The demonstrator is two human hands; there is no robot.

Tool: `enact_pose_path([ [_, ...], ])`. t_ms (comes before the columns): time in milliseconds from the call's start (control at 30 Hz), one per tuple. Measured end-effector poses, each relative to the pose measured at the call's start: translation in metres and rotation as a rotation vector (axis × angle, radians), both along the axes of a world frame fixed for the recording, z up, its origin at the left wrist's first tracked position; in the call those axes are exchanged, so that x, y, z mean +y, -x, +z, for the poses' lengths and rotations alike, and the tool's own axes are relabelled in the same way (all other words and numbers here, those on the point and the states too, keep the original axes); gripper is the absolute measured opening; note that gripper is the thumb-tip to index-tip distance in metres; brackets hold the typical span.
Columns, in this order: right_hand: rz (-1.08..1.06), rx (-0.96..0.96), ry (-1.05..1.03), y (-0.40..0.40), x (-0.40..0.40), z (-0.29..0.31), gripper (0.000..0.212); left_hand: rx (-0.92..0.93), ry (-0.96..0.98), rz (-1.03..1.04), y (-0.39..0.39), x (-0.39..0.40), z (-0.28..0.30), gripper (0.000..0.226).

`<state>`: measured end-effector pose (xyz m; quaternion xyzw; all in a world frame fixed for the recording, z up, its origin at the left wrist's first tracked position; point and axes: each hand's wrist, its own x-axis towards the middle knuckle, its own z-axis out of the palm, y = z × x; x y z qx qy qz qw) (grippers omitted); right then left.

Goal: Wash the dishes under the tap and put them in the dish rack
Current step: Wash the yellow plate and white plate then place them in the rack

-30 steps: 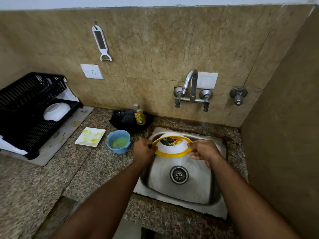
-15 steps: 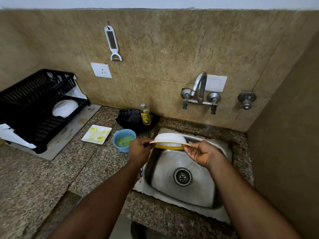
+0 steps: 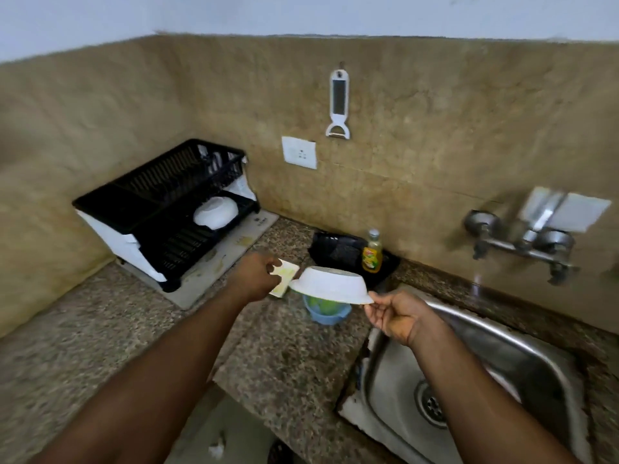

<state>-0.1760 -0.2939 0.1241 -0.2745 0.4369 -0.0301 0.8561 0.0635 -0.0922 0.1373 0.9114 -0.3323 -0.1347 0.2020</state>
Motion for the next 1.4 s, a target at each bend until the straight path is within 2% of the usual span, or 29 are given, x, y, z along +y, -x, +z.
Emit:
enact_pose_path([
  [200, 0.118, -0.026, 0.052, -0.155, 0.05, 0.006, 0.026, -0.162, -0.021, 0.107, -0.125, 0.06, 0.033, 0.038],
  [333, 0.131, -0.097, 0.101, -0.258, 0.073, 0.014, 0.03, -0.217, -0.025, 0.184, -0.208, 0.088, 0.049, 0.06],
  [500, 0.138, -0.179, 0.154, -0.37, 0.084, 0.03, 0.034, -0.242, -0.127, 0.26, -0.297, 0.103, 0.058, 0.074],
  [667, 0.17, -0.227, 0.26, -0.465, 0.088, 0.045, 0.038, -0.171, -0.222, 0.339, -0.365, 0.111, 0.049, 0.081],
  [967, 0.111, -0.22, 0.365, -0.625, 0.086, 0.05, 0.035, -0.003, -0.36, 0.321, -0.443, 0.112, 0.036, 0.127],
  [1233, 0.068, -0.166, 0.458, -0.719, 0.084, 0.041, 0.021, 0.007, -0.412, 0.28, -0.454, 0.106, 0.018, 0.122],
  [1400, 0.014, -0.154, 0.469, -0.738, 0.093, 0.028, 0.028, 0.036, -0.405, 0.265, -0.457, 0.107, 0.021, 0.12],
])
